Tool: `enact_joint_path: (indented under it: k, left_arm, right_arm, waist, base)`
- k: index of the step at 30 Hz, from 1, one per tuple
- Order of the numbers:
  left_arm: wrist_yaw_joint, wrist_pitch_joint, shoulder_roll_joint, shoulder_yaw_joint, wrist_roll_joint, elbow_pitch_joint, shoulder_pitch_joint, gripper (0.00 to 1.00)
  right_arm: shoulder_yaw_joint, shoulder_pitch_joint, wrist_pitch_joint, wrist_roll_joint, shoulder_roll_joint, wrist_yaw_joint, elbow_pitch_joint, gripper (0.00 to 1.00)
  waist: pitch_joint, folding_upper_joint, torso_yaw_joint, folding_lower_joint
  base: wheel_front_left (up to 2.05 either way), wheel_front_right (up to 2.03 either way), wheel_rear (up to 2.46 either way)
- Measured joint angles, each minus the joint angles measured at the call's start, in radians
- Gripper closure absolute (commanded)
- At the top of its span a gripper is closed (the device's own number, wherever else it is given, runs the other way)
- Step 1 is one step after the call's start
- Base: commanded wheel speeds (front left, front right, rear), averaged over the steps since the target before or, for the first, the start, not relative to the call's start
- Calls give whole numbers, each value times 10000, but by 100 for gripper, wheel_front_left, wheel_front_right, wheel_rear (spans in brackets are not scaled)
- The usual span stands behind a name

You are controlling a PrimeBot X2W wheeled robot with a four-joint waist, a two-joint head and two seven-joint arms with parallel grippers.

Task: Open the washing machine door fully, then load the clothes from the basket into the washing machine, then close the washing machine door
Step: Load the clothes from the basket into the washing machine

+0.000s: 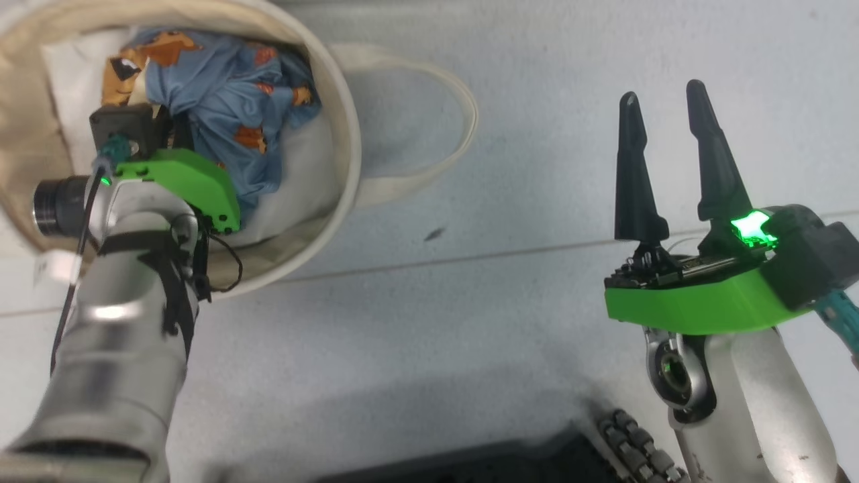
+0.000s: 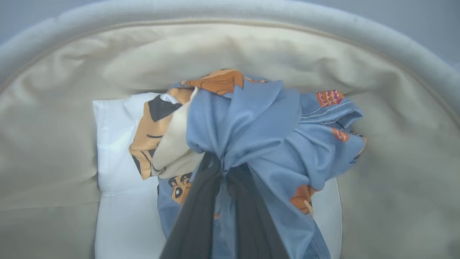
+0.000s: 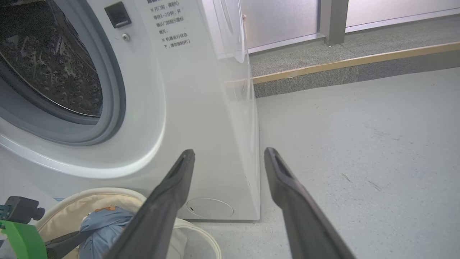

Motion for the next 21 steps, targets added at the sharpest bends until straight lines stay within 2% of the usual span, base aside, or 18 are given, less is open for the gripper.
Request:
enact_joint_path:
  k: [5,11,21]
  left_arm:
    - [8,-12,36,539,-61,-3198,1812,100]
    - [67,-12,-42,1035,351,-6276,4540,100]
    - [-353,-13,-481,1837,654,-9965,7627,100]
  right_arm:
    - [-13,105,0,25,0,2,316,0]
    - [90,829,0,25,2,0,639,0]
    - [153,2034,0,288,12,0,955,0]
  waist:
    - [-1112,0,171,-1]
    - [-2589,0,406,-2]
    - [-4928,1,778,-2]
  base:
    - [0,0,0]
    - [0,0,0]
    - [0,0,0]
